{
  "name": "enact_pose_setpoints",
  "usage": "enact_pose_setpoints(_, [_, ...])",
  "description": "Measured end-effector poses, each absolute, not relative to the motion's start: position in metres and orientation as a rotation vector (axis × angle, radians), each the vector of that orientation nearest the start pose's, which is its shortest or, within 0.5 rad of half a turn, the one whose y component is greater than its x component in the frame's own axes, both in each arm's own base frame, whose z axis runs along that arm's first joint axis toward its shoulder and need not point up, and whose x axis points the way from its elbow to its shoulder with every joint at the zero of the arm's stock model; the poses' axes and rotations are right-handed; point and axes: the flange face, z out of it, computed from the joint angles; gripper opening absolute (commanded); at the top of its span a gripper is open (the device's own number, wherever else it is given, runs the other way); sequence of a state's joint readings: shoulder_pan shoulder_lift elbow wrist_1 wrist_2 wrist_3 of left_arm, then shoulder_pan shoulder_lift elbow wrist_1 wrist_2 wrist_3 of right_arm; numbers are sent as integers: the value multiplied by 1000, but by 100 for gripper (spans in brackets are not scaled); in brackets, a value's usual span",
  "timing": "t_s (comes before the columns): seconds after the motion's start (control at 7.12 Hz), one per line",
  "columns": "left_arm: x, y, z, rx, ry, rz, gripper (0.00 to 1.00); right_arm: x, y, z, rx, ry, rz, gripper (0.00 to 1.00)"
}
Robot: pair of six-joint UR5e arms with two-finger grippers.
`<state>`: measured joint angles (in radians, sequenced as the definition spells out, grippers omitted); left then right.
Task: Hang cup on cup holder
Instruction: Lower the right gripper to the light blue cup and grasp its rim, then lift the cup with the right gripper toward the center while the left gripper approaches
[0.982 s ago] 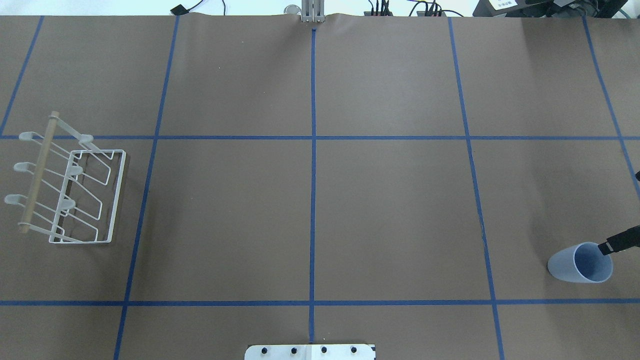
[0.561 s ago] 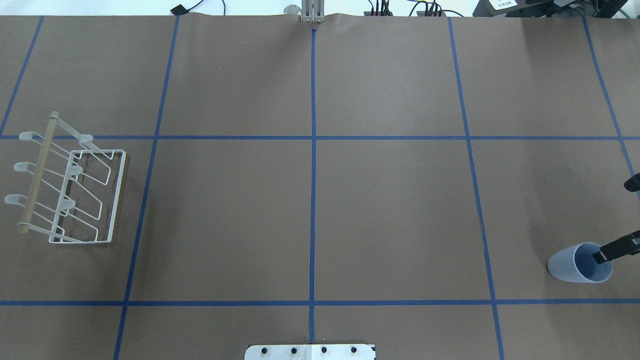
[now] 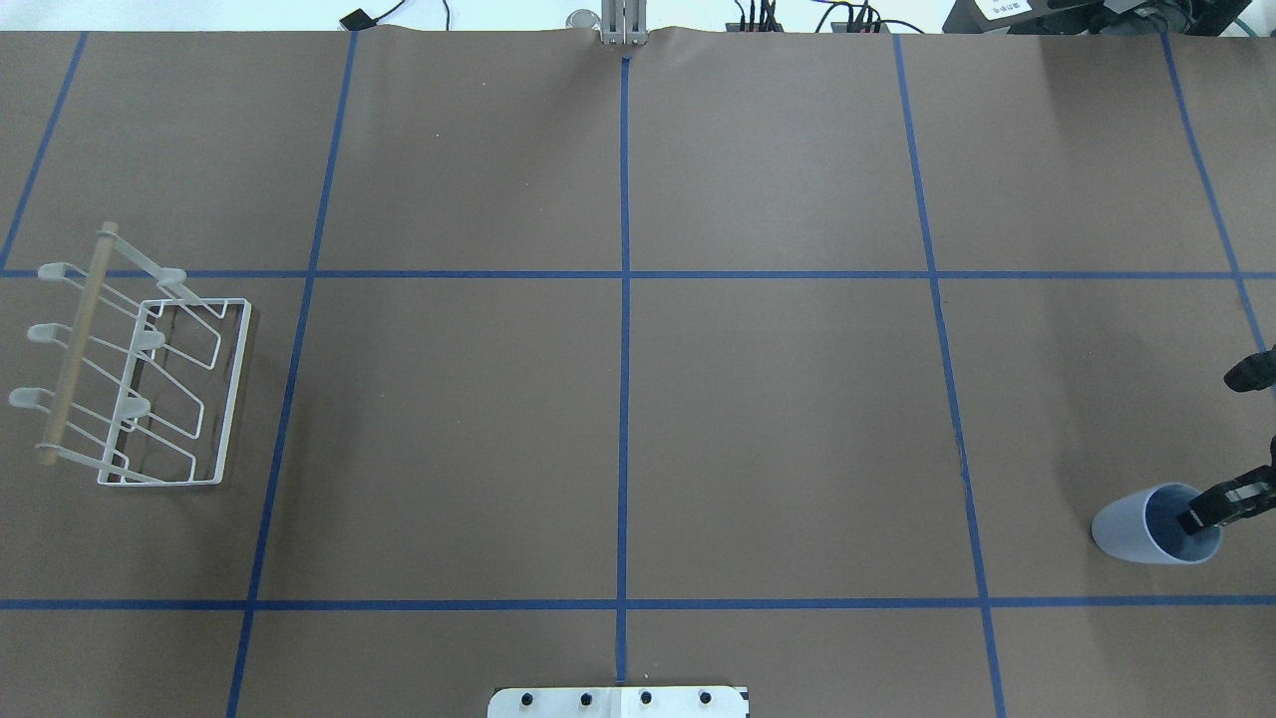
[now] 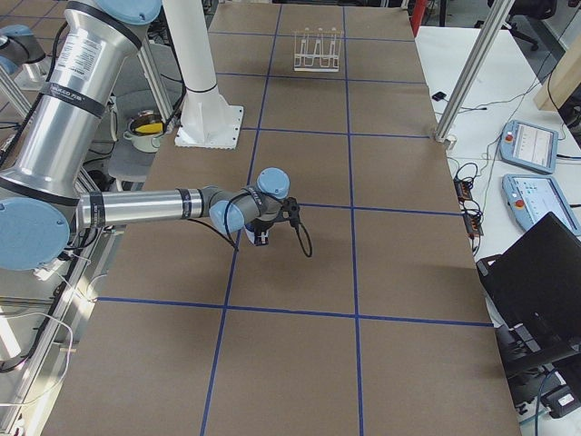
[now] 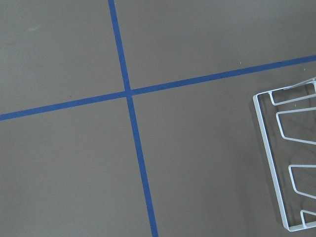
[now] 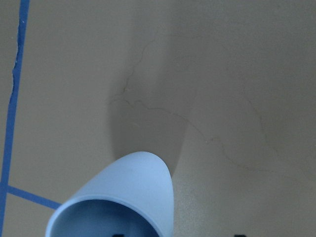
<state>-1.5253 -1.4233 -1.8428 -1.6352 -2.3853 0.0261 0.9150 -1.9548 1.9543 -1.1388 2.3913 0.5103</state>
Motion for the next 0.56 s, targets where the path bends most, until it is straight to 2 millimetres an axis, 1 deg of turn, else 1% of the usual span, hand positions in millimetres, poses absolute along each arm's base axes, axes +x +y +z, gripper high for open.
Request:
enact_pose_setpoints(0.14, [-41,-440,583,170,814,144,98,-168,-316,573,-102,-906,-312,0])
enact_pose_setpoints(0.28, [-41,-439,583,169,814,144,98,-166,-319,563,-82,-918,-309,0])
enact_pose_setpoints(0.56, [-41,-439,583,170,815,143,98,-144,-331,531,-11,-966,-272,0])
